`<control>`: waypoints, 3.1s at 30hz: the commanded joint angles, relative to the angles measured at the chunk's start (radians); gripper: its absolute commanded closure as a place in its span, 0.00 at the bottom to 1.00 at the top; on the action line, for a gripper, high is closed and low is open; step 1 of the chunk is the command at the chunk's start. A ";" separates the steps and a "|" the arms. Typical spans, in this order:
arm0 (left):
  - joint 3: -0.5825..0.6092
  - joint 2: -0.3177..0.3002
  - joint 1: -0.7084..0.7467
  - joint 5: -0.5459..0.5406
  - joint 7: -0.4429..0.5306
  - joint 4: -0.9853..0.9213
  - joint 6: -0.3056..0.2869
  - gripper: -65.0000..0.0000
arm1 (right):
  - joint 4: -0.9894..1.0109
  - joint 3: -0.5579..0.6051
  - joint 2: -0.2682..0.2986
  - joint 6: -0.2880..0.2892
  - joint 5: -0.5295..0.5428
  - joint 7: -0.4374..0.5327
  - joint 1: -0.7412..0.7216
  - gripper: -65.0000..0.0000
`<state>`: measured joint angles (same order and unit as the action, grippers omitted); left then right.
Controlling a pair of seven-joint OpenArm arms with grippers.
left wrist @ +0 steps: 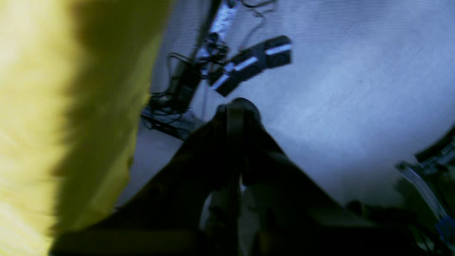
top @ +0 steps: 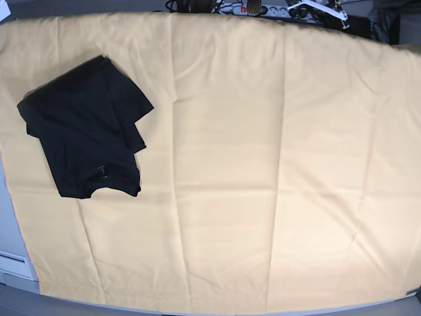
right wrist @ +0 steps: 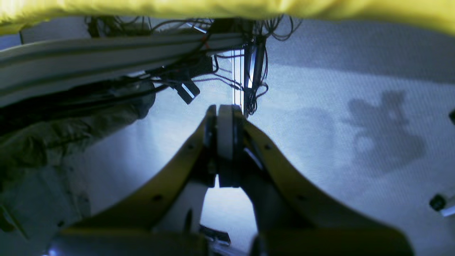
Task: Fold the T-shirt properly
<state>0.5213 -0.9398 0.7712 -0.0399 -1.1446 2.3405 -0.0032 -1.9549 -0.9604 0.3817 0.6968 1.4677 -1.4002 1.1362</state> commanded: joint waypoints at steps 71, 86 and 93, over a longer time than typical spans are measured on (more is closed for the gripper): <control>-0.267 0.755 -0.469 -0.153 1.318 -1.873 -0.136 1.00 | 1.380 1.262 -0.253 -0.462 -1.378 1.196 -0.798 1.00; -0.017 0.793 -0.470 -0.208 1.400 -1.992 -0.122 1.00 | 1.413 1.262 -0.324 -0.443 -1.394 1.259 -0.792 1.00; 0.030 0.793 -0.476 -0.208 1.399 -1.962 -0.123 1.00 | 1.387 1.262 -0.324 -0.464 -1.395 1.259 -0.793 1.00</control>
<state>0.5495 -0.1463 0.2871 -0.2470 0.2436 0.3759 -0.1196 -0.5617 0.3000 0.0578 0.2264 0.0746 -0.1452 0.3351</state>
